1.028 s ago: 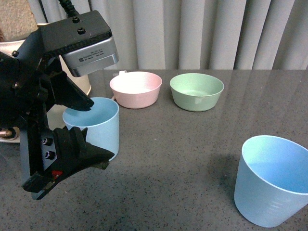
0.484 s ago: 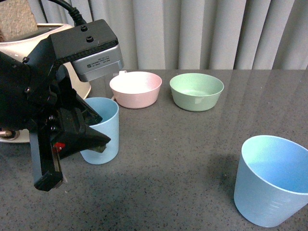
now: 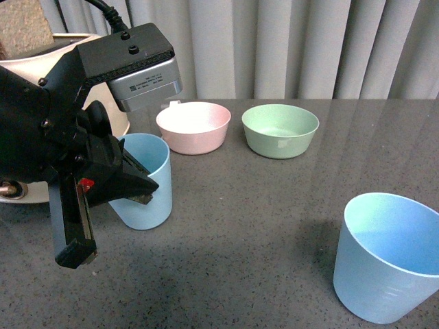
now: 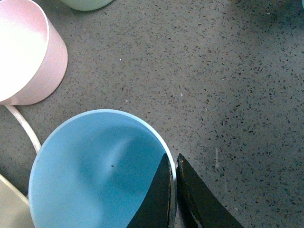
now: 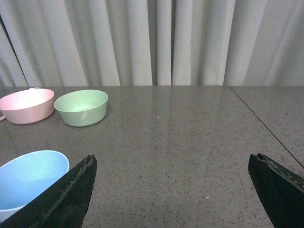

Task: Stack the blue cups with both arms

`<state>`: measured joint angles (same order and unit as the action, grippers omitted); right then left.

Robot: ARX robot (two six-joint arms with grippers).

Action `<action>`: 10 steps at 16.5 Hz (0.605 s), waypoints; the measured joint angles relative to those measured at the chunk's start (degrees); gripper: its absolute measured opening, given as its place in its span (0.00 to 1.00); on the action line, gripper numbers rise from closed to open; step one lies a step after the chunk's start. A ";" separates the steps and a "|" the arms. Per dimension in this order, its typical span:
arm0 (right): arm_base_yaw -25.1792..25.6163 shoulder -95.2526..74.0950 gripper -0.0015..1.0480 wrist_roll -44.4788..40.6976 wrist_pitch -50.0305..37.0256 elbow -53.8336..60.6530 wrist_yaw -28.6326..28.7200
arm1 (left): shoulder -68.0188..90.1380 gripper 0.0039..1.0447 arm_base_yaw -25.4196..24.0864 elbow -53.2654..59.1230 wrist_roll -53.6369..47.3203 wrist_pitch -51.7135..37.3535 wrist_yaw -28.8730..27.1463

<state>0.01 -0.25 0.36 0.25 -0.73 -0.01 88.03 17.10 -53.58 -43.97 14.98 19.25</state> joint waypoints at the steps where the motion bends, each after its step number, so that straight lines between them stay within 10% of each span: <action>1: 0.00 0.00 0.94 0.00 0.00 0.00 0.00 | -1.07 0.02 1.81 -0.59 0.20 1.60 0.15; 4: 0.00 0.00 0.94 0.00 0.00 0.00 0.00 | -1.14 0.02 17.68 -2.99 3.23 1.16 -1.66; 10: 0.00 0.00 0.94 0.00 0.00 0.00 0.00 | 1.29 0.02 20.20 -2.38 4.55 1.92 -0.42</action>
<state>0.01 -0.25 0.36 0.25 -0.73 -0.01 89.32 37.30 -55.96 -39.42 16.91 18.83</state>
